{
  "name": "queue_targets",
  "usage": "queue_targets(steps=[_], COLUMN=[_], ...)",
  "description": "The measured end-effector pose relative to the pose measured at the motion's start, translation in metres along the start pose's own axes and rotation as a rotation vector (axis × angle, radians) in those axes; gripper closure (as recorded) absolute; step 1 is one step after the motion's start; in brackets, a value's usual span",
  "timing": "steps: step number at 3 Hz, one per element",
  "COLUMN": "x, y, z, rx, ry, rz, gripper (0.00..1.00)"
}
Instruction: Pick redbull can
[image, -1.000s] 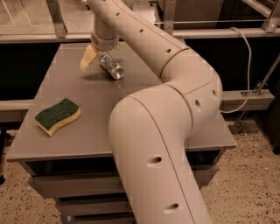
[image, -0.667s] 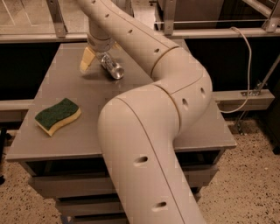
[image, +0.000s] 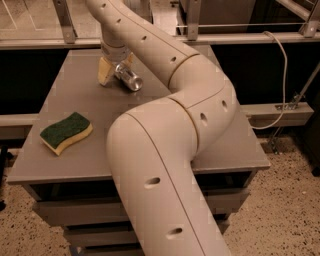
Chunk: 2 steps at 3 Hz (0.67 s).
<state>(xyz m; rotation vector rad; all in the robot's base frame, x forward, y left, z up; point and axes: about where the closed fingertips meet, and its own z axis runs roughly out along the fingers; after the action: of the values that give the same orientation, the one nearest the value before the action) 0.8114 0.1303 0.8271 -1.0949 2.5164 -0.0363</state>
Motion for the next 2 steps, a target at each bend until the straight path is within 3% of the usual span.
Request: queue_targets(steps=[1,2], x=[-0.001,-0.012], y=[-0.004,-0.009], z=[-0.007,-0.033], rx=[0.001,0.026], ry=[-0.015,-0.072], rz=[0.008,-0.007], gripper=[0.64,0.87])
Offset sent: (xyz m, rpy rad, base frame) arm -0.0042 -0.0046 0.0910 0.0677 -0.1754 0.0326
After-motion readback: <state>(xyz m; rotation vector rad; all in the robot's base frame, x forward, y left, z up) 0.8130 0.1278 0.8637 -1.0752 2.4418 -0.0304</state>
